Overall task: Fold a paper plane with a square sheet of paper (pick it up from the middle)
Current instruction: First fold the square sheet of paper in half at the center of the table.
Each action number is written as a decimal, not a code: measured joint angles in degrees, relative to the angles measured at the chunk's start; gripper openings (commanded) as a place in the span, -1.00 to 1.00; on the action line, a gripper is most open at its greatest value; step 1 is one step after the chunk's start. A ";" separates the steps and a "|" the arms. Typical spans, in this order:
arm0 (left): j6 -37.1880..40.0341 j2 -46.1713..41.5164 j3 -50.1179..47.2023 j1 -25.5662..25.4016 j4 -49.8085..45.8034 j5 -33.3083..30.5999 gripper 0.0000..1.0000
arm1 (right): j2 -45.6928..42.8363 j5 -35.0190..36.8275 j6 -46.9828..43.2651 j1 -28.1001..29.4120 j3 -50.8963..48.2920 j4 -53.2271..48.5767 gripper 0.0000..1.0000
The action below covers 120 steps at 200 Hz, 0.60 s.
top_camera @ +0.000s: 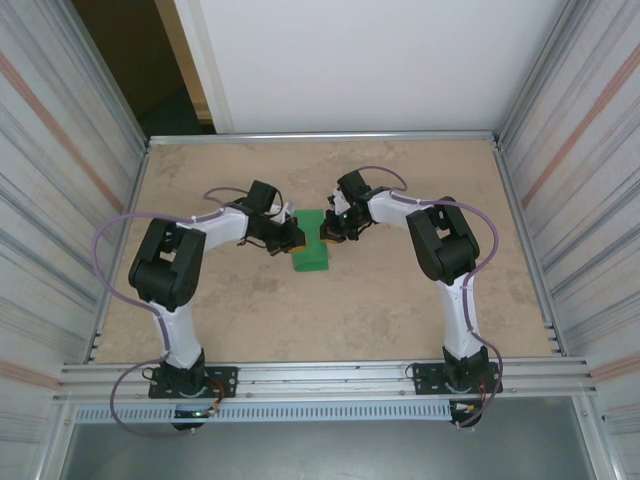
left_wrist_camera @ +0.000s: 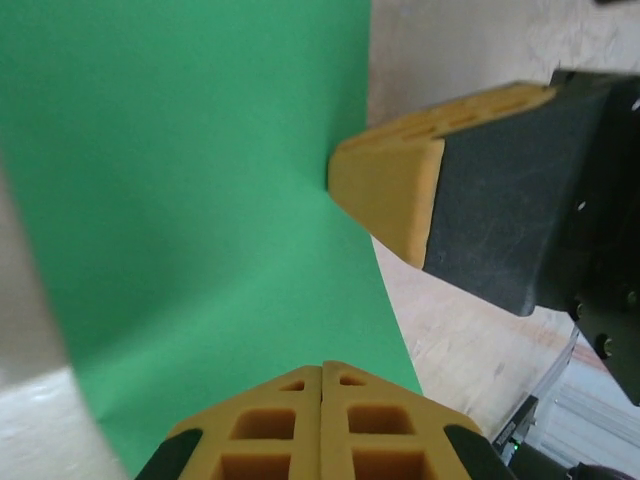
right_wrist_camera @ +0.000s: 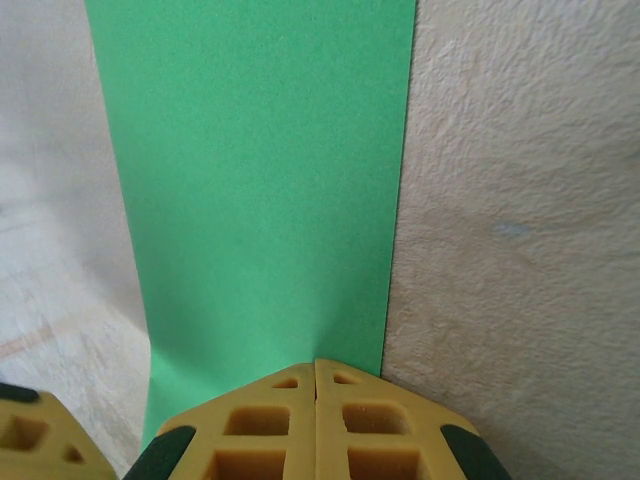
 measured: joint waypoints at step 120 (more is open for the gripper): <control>1.57 -4.48 -10.69 7.23 -4.61 -0.44 -1.00 | 0.20 -0.02 0.00 0.00 -0.20 0.26 -1.00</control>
